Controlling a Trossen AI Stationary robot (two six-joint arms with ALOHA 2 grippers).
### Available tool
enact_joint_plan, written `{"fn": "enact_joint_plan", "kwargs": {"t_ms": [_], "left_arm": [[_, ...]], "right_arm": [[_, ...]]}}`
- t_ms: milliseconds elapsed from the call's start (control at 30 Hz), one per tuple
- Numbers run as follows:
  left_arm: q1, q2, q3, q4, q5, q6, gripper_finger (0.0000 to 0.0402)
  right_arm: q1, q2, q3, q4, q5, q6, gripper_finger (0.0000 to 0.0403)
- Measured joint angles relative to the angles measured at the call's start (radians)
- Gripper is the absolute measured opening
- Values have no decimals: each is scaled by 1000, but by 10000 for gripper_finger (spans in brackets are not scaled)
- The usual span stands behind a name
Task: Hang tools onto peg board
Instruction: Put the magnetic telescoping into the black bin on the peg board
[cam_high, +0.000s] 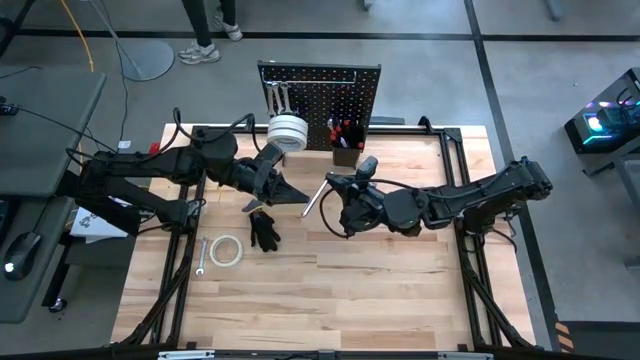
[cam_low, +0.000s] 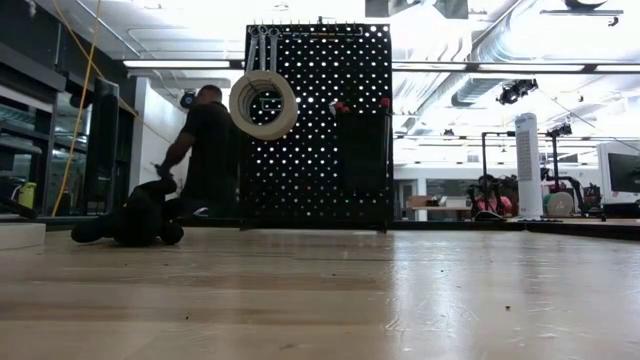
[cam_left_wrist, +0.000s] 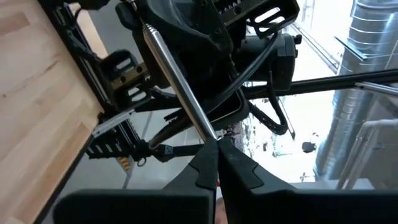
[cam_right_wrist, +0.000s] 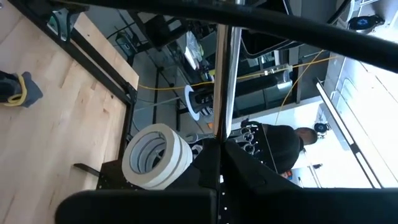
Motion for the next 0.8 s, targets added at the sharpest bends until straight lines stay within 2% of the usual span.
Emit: {"fn": "enact_joint_plan", "kwargs": {"t_ms": [200, 367, 633, 800], "left_arm": [[0, 0, 0, 0, 37, -39, 14], [0, -2, 0, 1, -20, -50, 40], [0, -9, 0, 87, -40, -26, 112], [-14, -8, 0, 40, -7, -25, 157]], "right_arm": [[0, 0, 0, 0, 0, -1, 0], [0, 0, 0, 1, 1, -2, 0], [0, 0, 0, 1, 1, -29, 0], [0, 0, 0, 17, 1, -36, 0]]}}
